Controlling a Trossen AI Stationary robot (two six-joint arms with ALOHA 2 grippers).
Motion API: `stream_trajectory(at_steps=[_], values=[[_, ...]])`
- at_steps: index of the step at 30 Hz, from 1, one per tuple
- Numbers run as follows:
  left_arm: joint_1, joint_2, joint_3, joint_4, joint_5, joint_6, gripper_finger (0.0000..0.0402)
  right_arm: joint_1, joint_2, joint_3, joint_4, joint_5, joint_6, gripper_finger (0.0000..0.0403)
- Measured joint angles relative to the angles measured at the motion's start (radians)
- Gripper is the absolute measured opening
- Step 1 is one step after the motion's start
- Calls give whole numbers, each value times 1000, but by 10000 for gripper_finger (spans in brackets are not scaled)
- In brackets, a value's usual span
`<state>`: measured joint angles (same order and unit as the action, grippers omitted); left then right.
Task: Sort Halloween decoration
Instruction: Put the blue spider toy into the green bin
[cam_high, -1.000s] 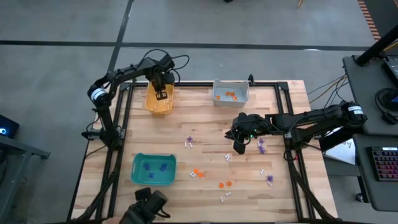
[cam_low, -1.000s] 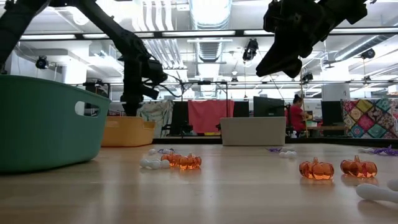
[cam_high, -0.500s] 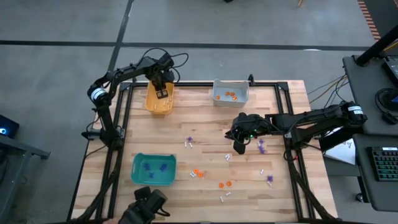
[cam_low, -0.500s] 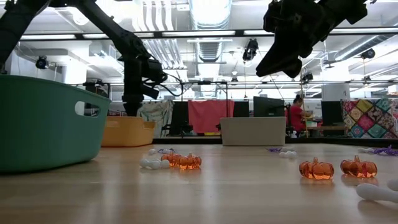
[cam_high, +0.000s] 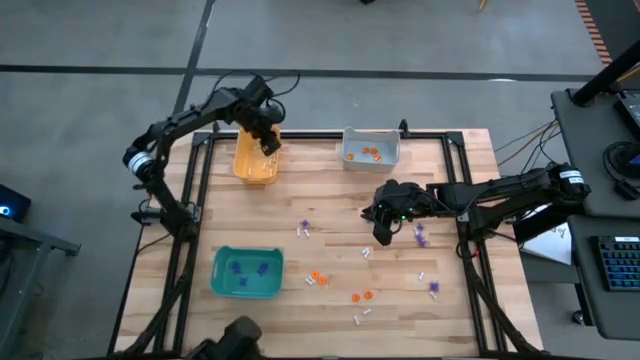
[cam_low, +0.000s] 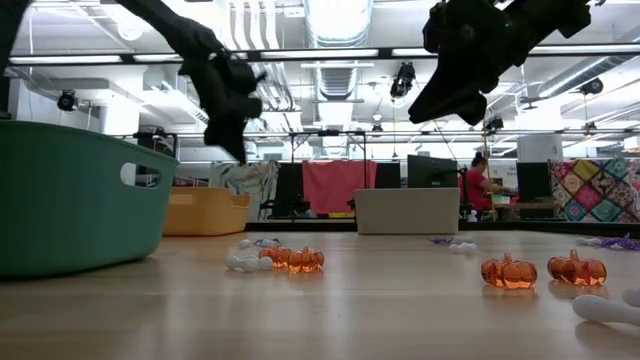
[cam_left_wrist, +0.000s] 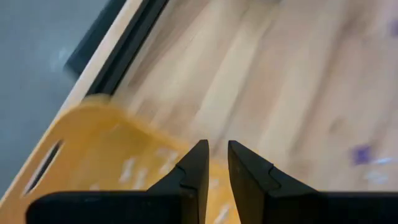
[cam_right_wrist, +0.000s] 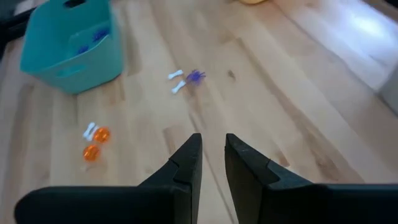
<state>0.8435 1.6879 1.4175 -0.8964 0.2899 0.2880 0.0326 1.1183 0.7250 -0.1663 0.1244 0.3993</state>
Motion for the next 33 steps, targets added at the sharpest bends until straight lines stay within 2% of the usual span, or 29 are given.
stream_trajectory(at_steps=[2, 7, 14, 20, 28, 33], values=[[-25, -49, -18, 38, 40, -24, 41, 0, 0, 0, 1, 30, 19, 59], [-111, -205, -99, 152, 39, -112, 40, 0, 0, 0, 15, 77, 62, 59], [-274, -449, -293, 383, 34, -253, 40, -14, 0, 0, 54, 88, 66, 59], [-389, -609, -485, 629, 32, -379, 40, -57, 0, 0, 50, 92, 115, 59], [-493, -706, -733, 1053, 31, -551, 40, -88, 0, 0, -33, 86, 168, 59], [-523, -703, -817, 1222, 31, -601, 40, -88, 1, 0, -131, 84, 216, 59]])
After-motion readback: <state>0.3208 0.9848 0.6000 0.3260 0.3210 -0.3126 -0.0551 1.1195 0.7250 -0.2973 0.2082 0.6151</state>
